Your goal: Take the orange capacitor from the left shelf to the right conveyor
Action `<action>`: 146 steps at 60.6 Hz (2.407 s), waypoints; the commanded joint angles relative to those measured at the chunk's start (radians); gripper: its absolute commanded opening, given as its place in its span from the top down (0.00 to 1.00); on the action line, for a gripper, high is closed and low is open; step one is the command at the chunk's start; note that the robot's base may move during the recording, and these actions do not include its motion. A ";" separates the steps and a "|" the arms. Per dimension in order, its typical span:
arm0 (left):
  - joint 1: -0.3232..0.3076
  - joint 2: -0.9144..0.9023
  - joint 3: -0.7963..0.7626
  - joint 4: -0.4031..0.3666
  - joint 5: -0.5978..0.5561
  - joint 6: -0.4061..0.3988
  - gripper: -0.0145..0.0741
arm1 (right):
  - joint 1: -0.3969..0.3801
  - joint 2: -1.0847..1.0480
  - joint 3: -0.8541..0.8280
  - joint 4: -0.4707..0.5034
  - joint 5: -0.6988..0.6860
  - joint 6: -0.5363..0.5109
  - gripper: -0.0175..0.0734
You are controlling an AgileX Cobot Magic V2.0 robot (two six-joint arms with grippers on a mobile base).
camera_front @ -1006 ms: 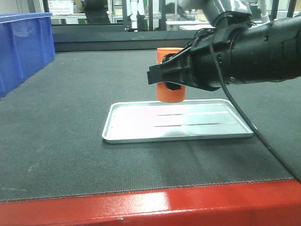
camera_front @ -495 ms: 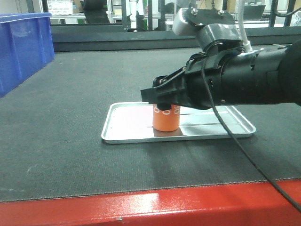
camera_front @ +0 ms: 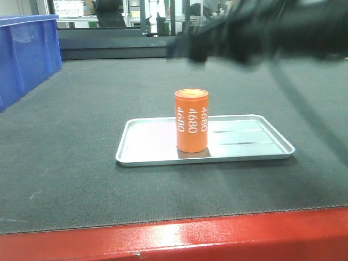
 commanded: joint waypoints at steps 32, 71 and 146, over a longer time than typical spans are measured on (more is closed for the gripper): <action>-0.004 0.010 -0.006 -0.005 -0.088 0.000 0.95 | -0.003 -0.628 -0.029 0.002 0.562 -0.009 0.73; -0.003 0.010 -0.006 -0.005 -0.088 0.000 0.95 | -0.466 -0.946 0.069 -0.024 0.588 -0.018 0.73; -0.003 0.010 -0.006 -0.005 -0.089 0.000 0.95 | -0.484 -1.474 0.687 0.006 0.483 0.000 0.75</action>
